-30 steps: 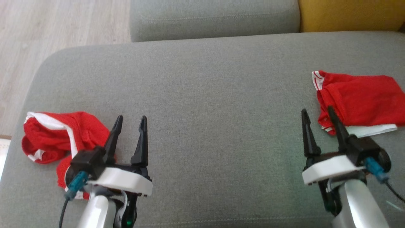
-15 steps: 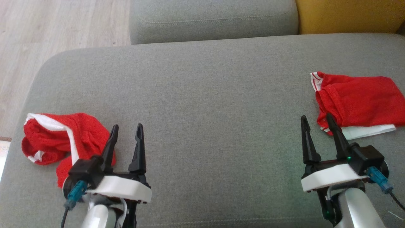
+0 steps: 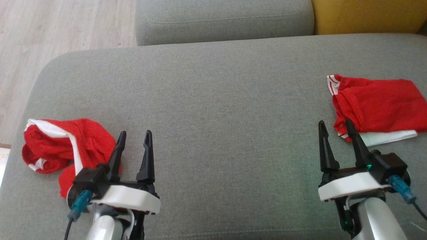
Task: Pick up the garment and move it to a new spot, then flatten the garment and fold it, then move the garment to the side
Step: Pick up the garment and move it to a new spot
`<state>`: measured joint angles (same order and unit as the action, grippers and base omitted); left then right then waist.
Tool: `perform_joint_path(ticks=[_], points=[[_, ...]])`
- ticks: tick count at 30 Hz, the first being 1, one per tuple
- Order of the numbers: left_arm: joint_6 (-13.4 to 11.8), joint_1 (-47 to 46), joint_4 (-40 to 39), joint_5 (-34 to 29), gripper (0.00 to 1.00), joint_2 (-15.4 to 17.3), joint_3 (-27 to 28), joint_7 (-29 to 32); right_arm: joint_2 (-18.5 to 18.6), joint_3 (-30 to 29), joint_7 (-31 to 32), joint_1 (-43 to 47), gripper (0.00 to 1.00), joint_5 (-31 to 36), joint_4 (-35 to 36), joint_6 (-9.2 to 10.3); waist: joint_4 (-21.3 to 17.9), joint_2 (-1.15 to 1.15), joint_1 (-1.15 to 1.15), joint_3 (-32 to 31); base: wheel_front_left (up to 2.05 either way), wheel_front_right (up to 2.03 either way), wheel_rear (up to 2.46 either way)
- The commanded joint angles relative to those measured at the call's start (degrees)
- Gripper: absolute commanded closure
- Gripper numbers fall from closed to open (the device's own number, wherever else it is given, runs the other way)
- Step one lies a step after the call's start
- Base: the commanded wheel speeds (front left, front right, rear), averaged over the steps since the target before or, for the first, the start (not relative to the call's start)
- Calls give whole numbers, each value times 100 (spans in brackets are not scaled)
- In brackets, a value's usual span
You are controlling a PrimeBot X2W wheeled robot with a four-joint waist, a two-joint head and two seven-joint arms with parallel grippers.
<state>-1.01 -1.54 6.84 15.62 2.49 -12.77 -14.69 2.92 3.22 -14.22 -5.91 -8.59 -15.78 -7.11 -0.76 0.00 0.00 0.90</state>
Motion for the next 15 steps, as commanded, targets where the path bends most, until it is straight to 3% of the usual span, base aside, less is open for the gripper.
perform_joint_path(ticks=[1,8,15], points=[[-2,-223,-170,-21,0,39,144,-31,-4,115,-77,-105,0,-34,222,-37,10,0,0,-4,0,0,0],[-6,-279,-141,-27,0,39,175,-31,-4,183,-77,-139,0,-41,236,-37,201,0,0,3,0,0,0],[-42,-326,-101,-40,0,39,260,-31,-4,439,-77,-137,0,-55,202,-37,661,0,0,13,0,0,0]])
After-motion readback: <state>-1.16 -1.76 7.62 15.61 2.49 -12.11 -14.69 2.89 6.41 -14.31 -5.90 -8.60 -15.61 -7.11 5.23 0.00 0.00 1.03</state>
